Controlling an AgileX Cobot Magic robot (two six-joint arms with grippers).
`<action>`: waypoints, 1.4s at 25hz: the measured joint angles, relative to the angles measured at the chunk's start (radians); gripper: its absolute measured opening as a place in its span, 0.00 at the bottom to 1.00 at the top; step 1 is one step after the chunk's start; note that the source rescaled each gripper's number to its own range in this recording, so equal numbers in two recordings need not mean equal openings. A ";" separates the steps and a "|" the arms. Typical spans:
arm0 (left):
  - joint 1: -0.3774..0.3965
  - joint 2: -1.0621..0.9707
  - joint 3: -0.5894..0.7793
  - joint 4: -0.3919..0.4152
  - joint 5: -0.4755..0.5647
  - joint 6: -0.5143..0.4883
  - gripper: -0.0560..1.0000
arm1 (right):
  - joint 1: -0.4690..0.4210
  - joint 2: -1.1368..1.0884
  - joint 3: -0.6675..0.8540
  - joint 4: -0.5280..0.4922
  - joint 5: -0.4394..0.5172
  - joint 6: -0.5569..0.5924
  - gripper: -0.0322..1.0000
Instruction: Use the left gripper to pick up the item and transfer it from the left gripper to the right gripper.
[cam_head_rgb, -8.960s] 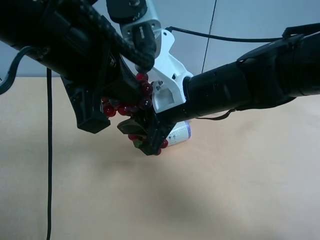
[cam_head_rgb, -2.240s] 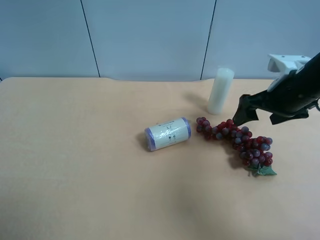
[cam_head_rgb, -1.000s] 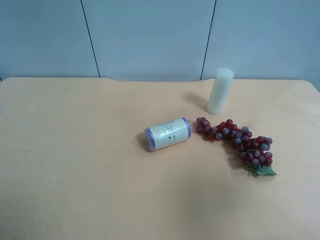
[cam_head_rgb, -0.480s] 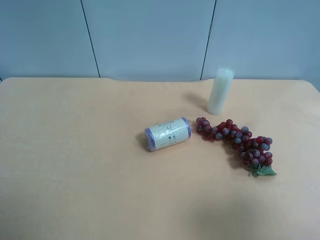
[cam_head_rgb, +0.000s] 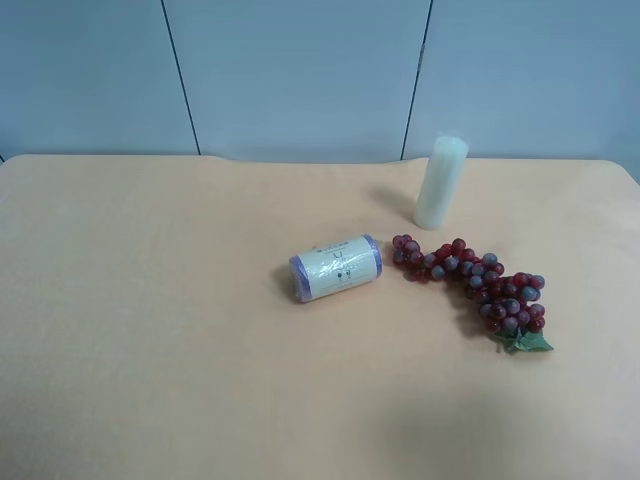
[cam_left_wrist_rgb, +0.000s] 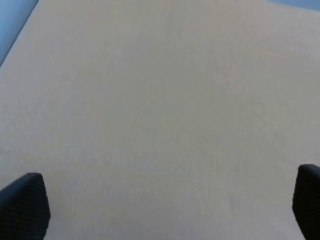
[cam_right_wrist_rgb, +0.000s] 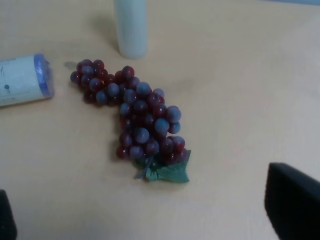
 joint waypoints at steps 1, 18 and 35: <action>0.000 0.000 0.000 0.000 0.000 0.000 1.00 | 0.000 0.000 0.000 0.000 0.000 0.000 1.00; 0.000 0.000 0.000 0.000 -0.001 0.000 1.00 | -0.077 0.000 0.000 0.001 0.000 0.000 1.00; 0.000 0.000 0.000 0.000 -0.001 0.000 1.00 | -0.102 0.000 0.000 0.003 0.000 0.000 1.00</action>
